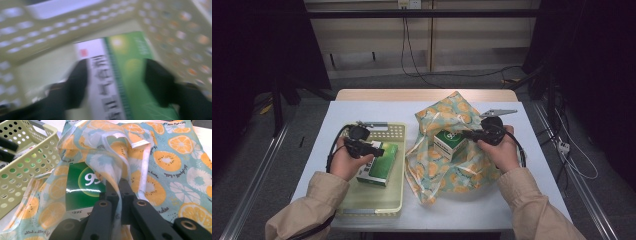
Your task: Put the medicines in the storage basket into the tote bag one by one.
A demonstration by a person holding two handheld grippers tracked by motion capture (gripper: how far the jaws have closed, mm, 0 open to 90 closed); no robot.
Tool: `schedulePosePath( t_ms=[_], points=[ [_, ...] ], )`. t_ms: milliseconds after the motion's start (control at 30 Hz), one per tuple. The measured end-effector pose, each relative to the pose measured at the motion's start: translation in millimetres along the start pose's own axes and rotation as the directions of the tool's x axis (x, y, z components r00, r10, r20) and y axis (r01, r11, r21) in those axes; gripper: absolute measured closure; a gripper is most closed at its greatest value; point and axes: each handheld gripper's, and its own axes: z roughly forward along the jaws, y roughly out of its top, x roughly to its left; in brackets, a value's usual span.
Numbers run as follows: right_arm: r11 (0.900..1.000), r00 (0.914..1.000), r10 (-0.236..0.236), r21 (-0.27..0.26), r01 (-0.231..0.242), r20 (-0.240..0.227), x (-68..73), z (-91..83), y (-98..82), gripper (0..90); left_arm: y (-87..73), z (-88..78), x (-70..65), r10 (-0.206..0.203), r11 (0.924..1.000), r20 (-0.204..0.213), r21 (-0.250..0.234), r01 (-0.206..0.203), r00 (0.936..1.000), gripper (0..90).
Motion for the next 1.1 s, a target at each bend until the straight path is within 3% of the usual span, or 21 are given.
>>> schedulePosePath(
  t_ms=[33,100,133,200,300,333,367,433,500,667,800,900,1000,1033,1100],
  points=[
    [1.000,1.0000,-0.001,0.000,0.001,0.003,-0.1,-0.7,0.6,88.8,-1.0,0.3,2.9,-0.009,0.9999,-0.015,0.007,0.009,0.9998,18.6],
    [1.000,1.0000,0.000,-0.006,0.000,0.001,0.0,-1.8,1.8,88.8,-5.0,5.2,6.9,-0.028,0.9985,0.017,0.047,0.027,0.9995,16.7],
    [1.000,1.0000,-0.001,-0.009,0.001,0.002,0.4,-2.5,2.4,88.7,-7.4,10.0,6.0,-0.032,0.9964,0.009,0.078,0.031,0.9995,13.3],
    [1.000,1.0000,-0.004,-0.010,0.004,0.002,0.9,-3.3,3.4,88.6,-12.1,20.0,4.2,-0.022,0.9927,0.027,0.119,0.019,0.9994,8.6],
    [1.000,1.0000,-0.003,-0.012,0.003,0.001,1.3,-4.0,3.8,88.5,-15.3,29.4,1.1,-0.082,0.9888,0.108,0.133,0.067,0.9907,3.7],
    [1.000,1.0000,-0.004,-0.010,0.004,0.001,1.4,-4.0,3.7,88.5,-15.2,31.0,-1.3,-0.091,0.9885,0.148,0.133,0.071,0.9848,6.6],
    [1.000,1.0000,-0.007,-0.008,0.007,-0.001,1.5,-4.1,3.5,88.5,-15.2,31.0,-1.3,-0.091,0.9885,0.148,0.133,0.071,0.9848,7.1],
    [1.000,1.0000,-0.003,-0.009,0.003,0.000,1.2,-4.3,3.2,88.5,-14.3,35.1,-9.4,-0.101,0.9871,0.177,0.141,0.076,0.9791,7.9],
    [1.000,1.0000,-0.004,-0.008,0.005,0.001,0.9,-3.9,2.8,88.5,-12.1,36.3,-14.2,-0.092,0.9861,0.173,0.153,0.065,0.9807,7.4],
    [1.000,1.0000,-0.002,-0.007,0.002,-0.001,0.5,-3.0,1.3,88.4,-8.3,29.1,-18.1,-0.072,0.9923,0.175,0.112,0.053,0.9820,16.4],
    [1.000,1.0000,-0.004,-0.007,0.004,0.003,-0.2,-3.2,1.5,88.4,-5.2,18.7,-22.9,-0.056,0.9956,0.164,0.084,0.043,0.9849,15.9],
    [1.000,1.0000,-0.002,-0.008,0.002,0.002,-0.7,-3.6,1.4,88.4,-0.3,7.4,-25.3,-0.047,0.9982,0.190,0.045,0.039,0.9806,18.2],
    [1.000,1.0000,-0.004,-0.008,0.004,0.003,-0.2,-3.1,1.5,88.3,5.7,-2.7,-31.4,-0.002,1.0000,0.188,0.007,0.001,0.9821,25.3],
    [1.000,1.0000,-0.002,-0.008,0.002,0.003,-0.1,-2.9,1.6,88.3,8.1,-5.0,-36.3,0.030,0.9995,0.158,-0.003,-0.030,0.9870,28.3],
    [1.000,1.0000,-0.003,-0.009,0.003,0.003,0.4,-2.5,1.9,88.3,11.6,-8.1,-40.7,0.053,0.9986,0.146,-0.012,-0.052,0.9879,29.2]
  ],
)
